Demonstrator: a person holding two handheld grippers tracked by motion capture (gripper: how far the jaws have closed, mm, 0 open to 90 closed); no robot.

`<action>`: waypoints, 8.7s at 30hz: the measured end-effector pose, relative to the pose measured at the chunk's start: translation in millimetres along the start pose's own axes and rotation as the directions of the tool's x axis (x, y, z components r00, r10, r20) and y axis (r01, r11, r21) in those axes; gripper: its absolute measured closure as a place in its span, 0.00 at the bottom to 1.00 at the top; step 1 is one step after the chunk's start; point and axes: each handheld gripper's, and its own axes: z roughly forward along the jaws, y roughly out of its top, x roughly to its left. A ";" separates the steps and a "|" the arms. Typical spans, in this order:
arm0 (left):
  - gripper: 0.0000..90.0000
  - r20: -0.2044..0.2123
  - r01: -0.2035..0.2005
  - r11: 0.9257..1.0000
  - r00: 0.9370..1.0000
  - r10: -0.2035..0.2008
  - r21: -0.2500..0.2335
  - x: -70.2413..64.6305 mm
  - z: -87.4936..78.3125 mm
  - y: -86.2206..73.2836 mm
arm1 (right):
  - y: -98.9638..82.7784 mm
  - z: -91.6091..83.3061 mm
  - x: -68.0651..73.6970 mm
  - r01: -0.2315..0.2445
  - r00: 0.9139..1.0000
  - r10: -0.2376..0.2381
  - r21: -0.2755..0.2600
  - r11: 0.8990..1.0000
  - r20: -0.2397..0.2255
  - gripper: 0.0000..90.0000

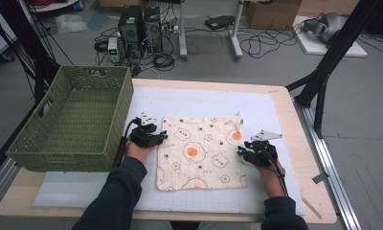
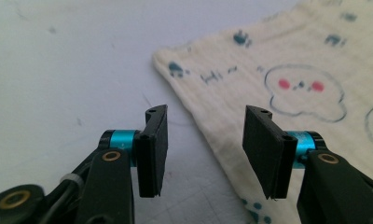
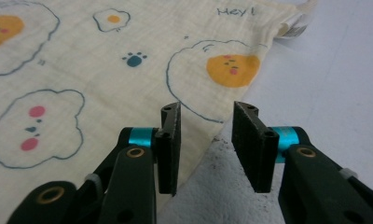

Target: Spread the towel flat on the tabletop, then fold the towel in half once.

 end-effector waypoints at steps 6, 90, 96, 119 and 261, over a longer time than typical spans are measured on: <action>0.95 -0.008 -0.112 0.994 0.994 0.112 0.004 -13.0 3.3 4.3 | -1.6 7.2 -3.7 -0.050 0.998 0.050 0.015 0.999 -0.031 0.83; 0.22 0.240 0.046 0.945 0.970 0.034 -0.323 -16.6 -70.5 -20.6 | 3.9 -47.5 -6.4 0.021 0.999 -0.030 -0.237 0.971 -0.033 0.12; 0.22 0.243 0.056 0.941 0.970 0.028 -0.332 -14.4 -71.0 -20.6 | 4.7 -46.2 -6.8 0.014 0.999 -0.023 -0.234 0.972 -0.033 0.12; 0.20 0.238 0.081 0.920 0.971 0.014 -0.383 -5.8 -63.9 -20.0 | 4.3 -39.3 -6.4 -0.017 0.997 0.002 -0.205 0.979 -0.071 0.12; 0.95 0.097 0.028 0.980 0.995 -0.008 -0.199 22.1 -27.5 66.0 | 84.2 20.0 -42.1 0.021 0.999 -0.024 -0.127 0.992 -0.022 0.96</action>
